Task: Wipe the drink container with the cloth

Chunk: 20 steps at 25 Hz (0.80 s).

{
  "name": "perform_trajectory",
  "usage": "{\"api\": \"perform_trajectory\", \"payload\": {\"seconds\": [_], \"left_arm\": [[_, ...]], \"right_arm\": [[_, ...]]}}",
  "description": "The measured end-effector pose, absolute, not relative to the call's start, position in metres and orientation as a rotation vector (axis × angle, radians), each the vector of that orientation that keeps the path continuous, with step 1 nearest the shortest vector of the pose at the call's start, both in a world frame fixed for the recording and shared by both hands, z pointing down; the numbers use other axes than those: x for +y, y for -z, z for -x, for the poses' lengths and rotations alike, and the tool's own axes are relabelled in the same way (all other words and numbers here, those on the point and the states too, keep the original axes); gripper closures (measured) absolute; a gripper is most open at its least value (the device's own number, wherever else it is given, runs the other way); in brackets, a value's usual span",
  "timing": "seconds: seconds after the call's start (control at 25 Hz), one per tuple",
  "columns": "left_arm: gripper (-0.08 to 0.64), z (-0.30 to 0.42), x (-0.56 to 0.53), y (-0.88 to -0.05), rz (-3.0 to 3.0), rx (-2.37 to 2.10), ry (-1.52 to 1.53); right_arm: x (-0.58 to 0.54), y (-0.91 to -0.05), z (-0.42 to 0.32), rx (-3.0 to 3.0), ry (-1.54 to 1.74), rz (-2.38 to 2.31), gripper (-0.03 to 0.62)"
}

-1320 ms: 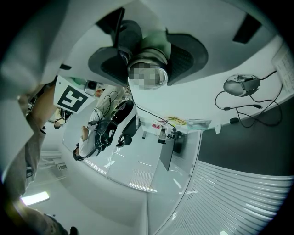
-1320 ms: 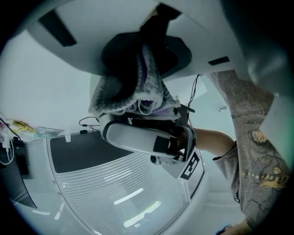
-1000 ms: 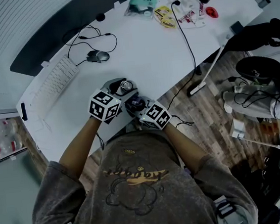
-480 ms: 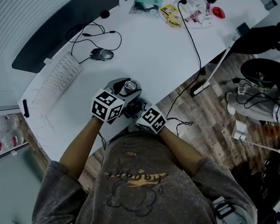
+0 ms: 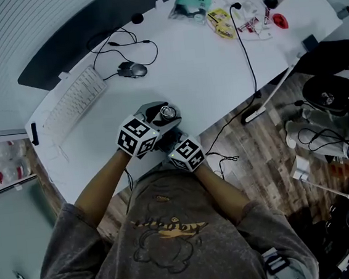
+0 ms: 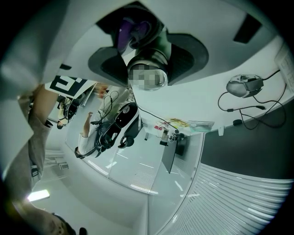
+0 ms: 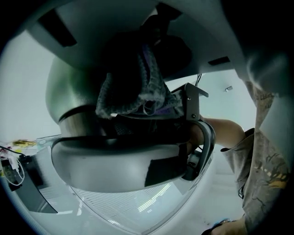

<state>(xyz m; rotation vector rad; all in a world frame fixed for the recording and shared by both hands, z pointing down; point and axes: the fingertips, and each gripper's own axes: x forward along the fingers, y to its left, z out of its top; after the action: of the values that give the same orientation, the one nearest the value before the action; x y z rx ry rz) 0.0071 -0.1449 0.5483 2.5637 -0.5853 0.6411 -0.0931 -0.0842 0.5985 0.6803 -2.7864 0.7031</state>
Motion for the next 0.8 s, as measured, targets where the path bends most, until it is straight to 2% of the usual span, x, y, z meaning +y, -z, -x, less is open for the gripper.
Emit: {"api": "perform_trajectory", "payload": {"seconds": [0.8], "left_arm": [[0.287, 0.002, -0.149, -0.537, -2.558, -0.633, -0.572]], "right_arm": [[-0.074, -0.584, 0.099, -2.828, -0.711, -0.491, 0.541]]}}
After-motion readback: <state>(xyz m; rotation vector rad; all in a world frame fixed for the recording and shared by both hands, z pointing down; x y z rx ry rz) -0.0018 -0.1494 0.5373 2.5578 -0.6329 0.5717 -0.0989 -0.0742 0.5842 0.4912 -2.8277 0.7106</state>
